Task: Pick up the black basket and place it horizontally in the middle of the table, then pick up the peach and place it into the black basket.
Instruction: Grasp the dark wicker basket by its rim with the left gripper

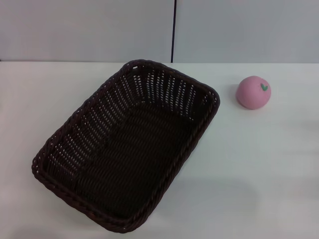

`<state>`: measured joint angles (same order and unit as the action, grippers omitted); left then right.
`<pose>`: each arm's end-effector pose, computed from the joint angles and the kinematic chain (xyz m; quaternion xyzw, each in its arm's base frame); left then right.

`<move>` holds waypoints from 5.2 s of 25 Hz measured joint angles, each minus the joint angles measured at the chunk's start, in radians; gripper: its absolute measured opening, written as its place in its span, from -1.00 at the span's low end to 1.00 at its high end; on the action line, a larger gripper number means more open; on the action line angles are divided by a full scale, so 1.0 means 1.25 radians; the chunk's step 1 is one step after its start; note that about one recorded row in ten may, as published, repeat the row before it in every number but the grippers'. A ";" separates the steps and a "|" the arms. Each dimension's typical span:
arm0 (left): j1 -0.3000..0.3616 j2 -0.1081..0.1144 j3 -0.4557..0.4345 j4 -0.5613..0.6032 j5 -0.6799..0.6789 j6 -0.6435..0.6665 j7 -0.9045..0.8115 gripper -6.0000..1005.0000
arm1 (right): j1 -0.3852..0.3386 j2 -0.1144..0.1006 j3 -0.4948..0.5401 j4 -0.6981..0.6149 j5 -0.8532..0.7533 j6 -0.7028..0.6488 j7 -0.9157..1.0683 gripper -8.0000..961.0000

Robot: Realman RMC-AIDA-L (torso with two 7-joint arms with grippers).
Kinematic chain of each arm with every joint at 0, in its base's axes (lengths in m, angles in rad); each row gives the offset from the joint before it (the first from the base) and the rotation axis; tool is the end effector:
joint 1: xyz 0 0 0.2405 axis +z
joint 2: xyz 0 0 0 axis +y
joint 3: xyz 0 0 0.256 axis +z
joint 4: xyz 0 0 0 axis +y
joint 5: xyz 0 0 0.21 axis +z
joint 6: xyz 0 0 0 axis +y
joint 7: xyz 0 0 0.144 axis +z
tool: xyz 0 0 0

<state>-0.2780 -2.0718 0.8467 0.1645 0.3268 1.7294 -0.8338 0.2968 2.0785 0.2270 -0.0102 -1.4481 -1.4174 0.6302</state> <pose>-0.3454 0.2574 0.1044 -0.4781 -0.2021 -0.6075 0.6013 0.3924 0.2593 0.0480 -0.5136 0.3528 0.4340 0.6507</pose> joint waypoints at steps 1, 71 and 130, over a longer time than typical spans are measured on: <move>-0.003 0.000 0.000 -0.007 -0.009 0.004 0.002 -0.15 | 0.000 0.000 0.000 0.000 0.000 0.000 0.000 0.26; -0.172 0.104 0.032 0.691 1.389 -0.085 -0.983 0.64 | 0.004 0.000 0.014 0.007 0.000 0.056 -0.001 0.26; -0.210 0.015 -0.020 0.737 1.557 -0.074 -0.813 -0.54 | 0.016 0.000 0.041 0.009 0.001 0.115 0.002 0.26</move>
<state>-0.5410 -2.0535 0.8212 1.0862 2.2728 1.6364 -1.8497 0.3175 2.0785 0.2777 0.0016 -1.4464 -1.2731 0.6329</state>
